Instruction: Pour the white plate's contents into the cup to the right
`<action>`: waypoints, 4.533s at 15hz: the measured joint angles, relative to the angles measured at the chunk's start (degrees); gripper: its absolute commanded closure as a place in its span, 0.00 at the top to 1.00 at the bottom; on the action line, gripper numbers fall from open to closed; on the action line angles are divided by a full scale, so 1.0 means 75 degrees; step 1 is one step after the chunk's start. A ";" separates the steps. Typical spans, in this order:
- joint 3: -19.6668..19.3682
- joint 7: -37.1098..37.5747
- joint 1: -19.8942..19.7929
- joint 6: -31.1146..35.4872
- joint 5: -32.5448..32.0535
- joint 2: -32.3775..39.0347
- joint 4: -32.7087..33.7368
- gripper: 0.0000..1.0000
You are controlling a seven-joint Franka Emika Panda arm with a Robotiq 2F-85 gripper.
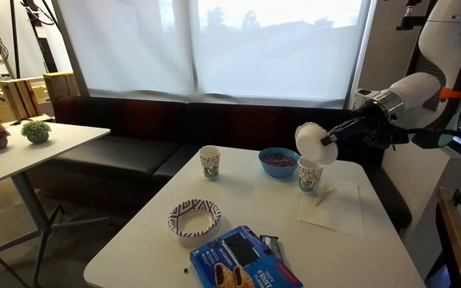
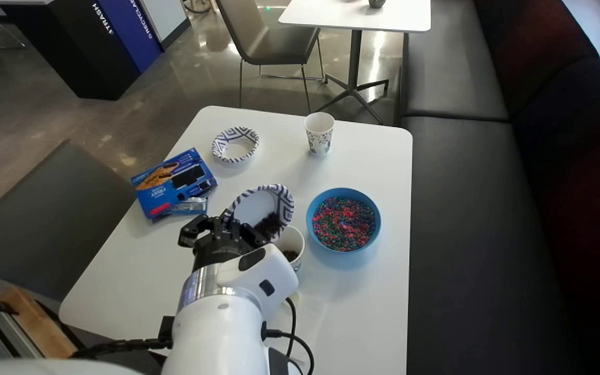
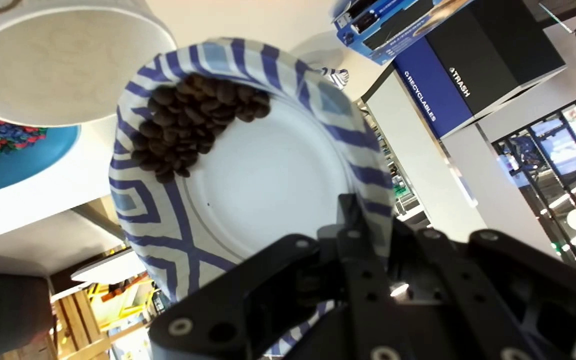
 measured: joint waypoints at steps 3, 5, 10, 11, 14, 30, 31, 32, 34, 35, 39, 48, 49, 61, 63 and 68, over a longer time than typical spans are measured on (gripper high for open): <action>0.0141 -0.0107 -0.0181 0.0000 -0.0148 0.0010 0.0003 0.02; 0.0230 -0.0186 -0.0306 0.0000 -0.0222 0.0020 0.0013 0.02; 0.0382 -0.0305 -0.0521 0.0000 -0.0405 0.0144 0.0142 0.02; 0.0412 -0.0327 -0.0545 0.0000 -0.0441 0.0179 0.0186 0.02; 0.0526 -0.0381 -0.0629 0.0000 -0.0549 0.0305 0.0332 0.02; 0.1218 -0.0410 -0.0997 0.0000 -0.1241 0.0925 0.1063 0.02; 0.1259 -0.0410 -0.1038 0.0000 -0.1285 0.0951 0.1081 0.02; 0.1302 -0.0410 -0.1081 0.0000 -0.1323 0.0975 0.1098 0.02; 0.1380 -0.0410 -0.1160 0.0000 -0.1381 0.1015 0.1116 0.02; 0.1417 -0.0410 -0.1198 0.0000 -0.1408 0.1036 0.1127 0.02; 0.1523 -0.0410 -0.1325 0.0000 -0.1497 0.1126 0.1189 0.02; 0.1849 -0.0410 -0.1723 0.0000 -0.1639 0.1372 0.1280 0.02; 0.1957 -0.0410 -0.1822 0.0018 -0.1657 0.1388 0.1244 0.02; 0.3013 -0.0147 -0.2981 0.0014 -0.2320 0.2147 0.1428 0.02; 0.3047 -0.0123 -0.3032 0.0014 -0.2320 0.2169 0.1434 0.02; 0.3225 -0.0045 -0.3173 0.0014 -0.2453 0.2306 0.1512 0.02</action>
